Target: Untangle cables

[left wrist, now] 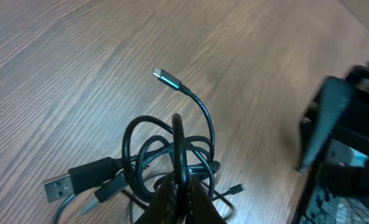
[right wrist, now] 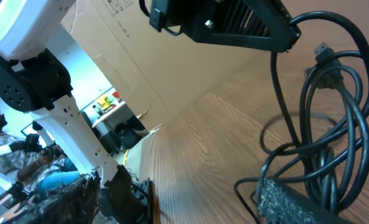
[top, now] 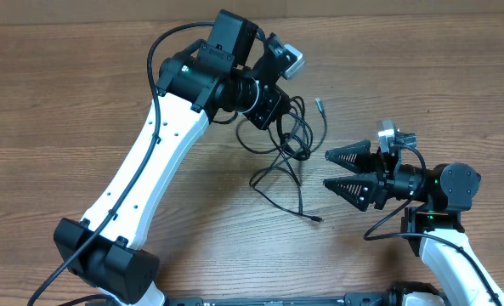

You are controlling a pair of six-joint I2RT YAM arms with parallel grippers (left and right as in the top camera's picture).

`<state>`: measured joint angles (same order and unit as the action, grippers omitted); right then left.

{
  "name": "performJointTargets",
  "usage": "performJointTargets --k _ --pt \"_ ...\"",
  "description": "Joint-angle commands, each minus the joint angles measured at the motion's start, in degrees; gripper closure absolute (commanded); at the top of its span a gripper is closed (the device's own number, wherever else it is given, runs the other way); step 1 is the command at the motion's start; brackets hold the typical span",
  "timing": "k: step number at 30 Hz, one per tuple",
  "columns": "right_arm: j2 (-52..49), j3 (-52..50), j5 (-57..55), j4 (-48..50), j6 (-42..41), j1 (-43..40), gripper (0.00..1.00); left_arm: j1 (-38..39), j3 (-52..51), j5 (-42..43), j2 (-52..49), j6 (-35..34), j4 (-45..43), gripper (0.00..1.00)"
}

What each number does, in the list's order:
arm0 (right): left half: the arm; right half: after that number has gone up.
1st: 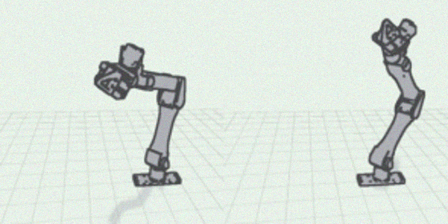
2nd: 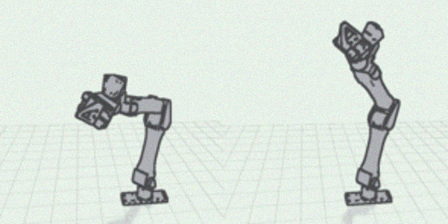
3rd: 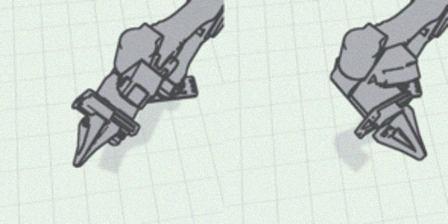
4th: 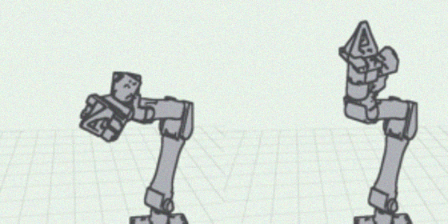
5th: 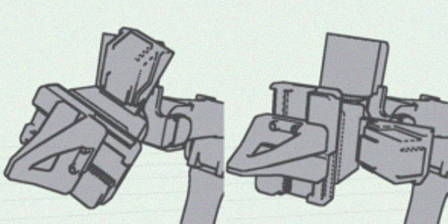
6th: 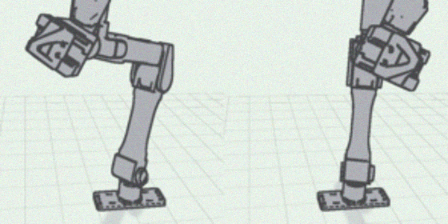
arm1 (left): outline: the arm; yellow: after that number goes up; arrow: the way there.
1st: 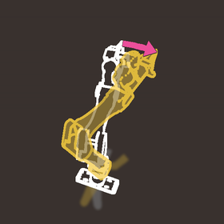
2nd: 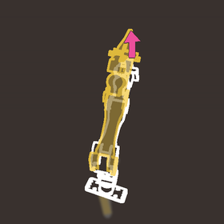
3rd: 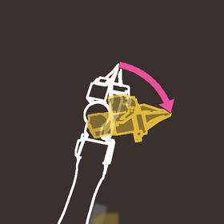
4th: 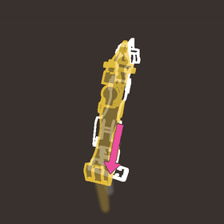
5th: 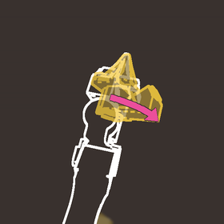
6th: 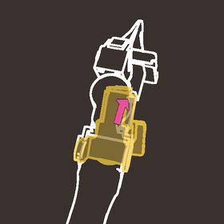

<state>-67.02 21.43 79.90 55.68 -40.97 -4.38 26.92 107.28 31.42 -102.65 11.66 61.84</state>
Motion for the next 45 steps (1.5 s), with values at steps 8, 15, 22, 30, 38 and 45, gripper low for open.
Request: performJointTargets --k 8,15,22,30,38,45 --pt "0.02 1.14 -0.74 0.09 -0.15 0.20 0.15 -0.26 0.50 4.81 -0.20 4.70 -0.11 0.96" --pt "0.02 1.14 -1.40 0.07 -0.13 0.20 0.14 -0.24 0.50 4.81 -0.20 4.70 0.74 0.96" --pt "0.02 1.14 -2.54 -0.13 -0.09 0.20 0.14 -0.26 0.50 4.81 -0.20 5.14 1.29 0.96" --pt "-0.39 1.14 -2.49 -0.96 0.98 0.20 0.15 -0.24 0.50 4.85 -0.20 5.11 1.38 0.96" --pt "-2.29 1.14 -2.49 -0.96 0.98 0.20 0.15 -0.24 0.50 4.85 -0.20 5.11 1.36 0.96" --pt "-2.97 1.14 -2.99 -0.94 3.17 0.20 0.16 -0.24 0.50 6.01 -0.20 8.31 2.86 0.96"
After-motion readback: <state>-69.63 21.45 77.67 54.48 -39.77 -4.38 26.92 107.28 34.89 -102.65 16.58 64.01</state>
